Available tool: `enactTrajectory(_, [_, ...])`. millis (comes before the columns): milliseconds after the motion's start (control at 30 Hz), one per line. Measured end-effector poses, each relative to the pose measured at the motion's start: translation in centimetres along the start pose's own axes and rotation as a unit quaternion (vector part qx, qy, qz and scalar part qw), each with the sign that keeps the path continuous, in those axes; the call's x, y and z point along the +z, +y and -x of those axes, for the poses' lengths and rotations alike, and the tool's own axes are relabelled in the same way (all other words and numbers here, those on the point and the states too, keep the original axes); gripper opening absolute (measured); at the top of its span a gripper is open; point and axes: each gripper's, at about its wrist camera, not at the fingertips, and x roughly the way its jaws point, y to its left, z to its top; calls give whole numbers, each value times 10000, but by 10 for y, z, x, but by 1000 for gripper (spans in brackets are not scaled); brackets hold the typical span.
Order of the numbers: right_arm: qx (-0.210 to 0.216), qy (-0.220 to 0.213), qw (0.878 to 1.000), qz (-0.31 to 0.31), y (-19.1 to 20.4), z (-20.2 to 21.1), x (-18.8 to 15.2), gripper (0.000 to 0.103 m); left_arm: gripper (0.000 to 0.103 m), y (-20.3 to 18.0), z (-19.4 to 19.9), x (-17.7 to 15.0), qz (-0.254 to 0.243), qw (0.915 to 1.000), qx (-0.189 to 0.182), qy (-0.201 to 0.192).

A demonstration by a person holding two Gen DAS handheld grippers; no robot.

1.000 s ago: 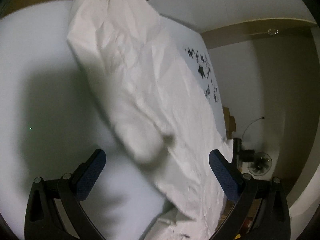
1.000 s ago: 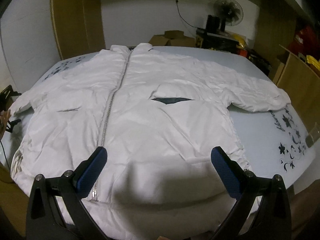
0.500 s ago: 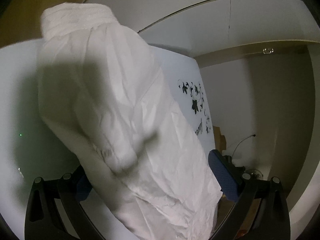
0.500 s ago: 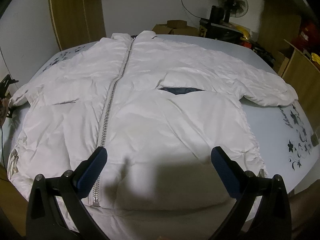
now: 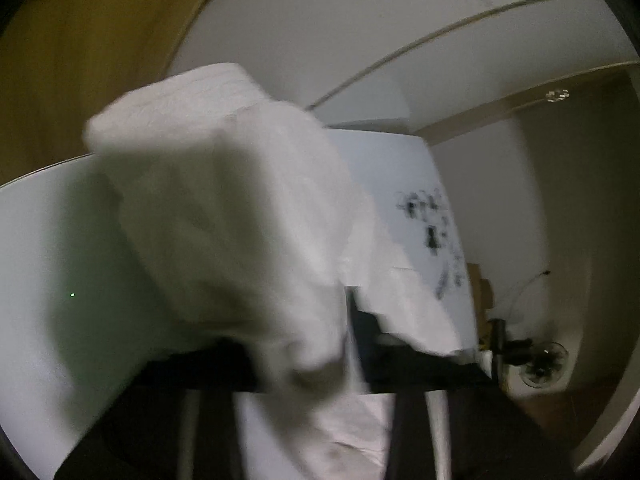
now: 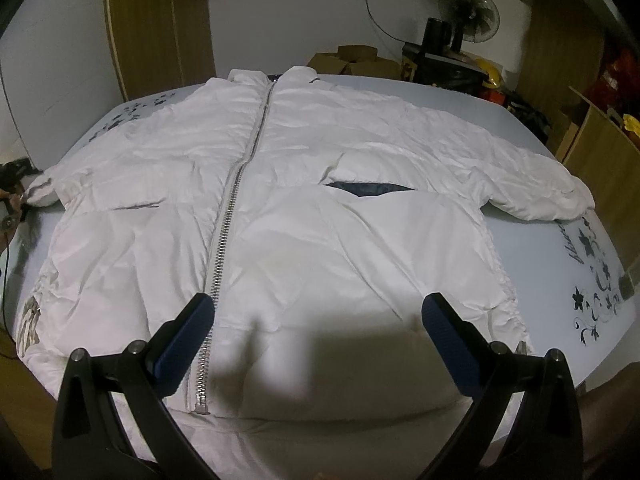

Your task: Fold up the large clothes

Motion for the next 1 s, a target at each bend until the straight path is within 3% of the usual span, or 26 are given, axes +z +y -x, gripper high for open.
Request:
enactTrajectory(100, [-24, -15, 10000, 17, 0, 2, 1, 103, 15, 1, 1, 2, -78, 10000, -52, 14])
enactTrajectory(200, [19, 21, 10000, -16, 0, 3, 9, 103, 12, -14, 15, 1, -569, 9982, 35, -200])
enactTrajectory(267, [306, 193, 9993, -3, 2, -1, 20, 103, 12, -29, 27, -2, -954, 9947, 89, -385])
enactTrajectory(300, [665, 392, 9970, 8, 6, -6, 30, 103, 12, -38, 33, -4, -1149, 9921, 113, -485])
enactTrajectory(400, [1479, 842, 9854, 82, 32, -26, 67, 103, 11, -79, 55, -14, -1958, 9769, 163, -842])
enactTrajectory(467, [1584, 806, 9839, 198, 57, -37, 94, 101, 11, -108, 69, -24, -2429, 9641, 175, -1056])
enactTrajectory(500, [1574, 760, 9843, 250, 72, -45, 111, 97, 12, -124, 76, -28, -2657, 9571, 158, -1148])
enactTrajectory(567, [1636, 864, 9823, 284, 109, -73, 145, 64, 12, -148, 87, -35, -2961, 9464, 121, -1283])
enactTrajectory(600, [1604, 1004, 9816, 269, 127, -91, 160, 41, 12, -161, 95, -39, -3090, 9412, 70, -1364])
enactTrajectory(633, [1540, 1118, 9811, 344, 147, -110, 172, 32, 12, -171, 99, -43, -3148, 9388, 13, -1400])
enactTrajectory(733, [1177, 1247, 9837, 541, 205, -164, 195, 24, 12, -201, 121, -60, -3392, 9277, -194, -1546])
enactTrajectory(900, [1268, 1245, 9804, 853, 280, -204, 203, 25, 11, -241, 140, -109, -3960, 9024, -386, -1655])
enactTrajectory(1000, [1215, 1769, 9711, 1043, 310, -237, 195, 25, 11, -262, 141, -135, -4126, 8970, -555, -1487])
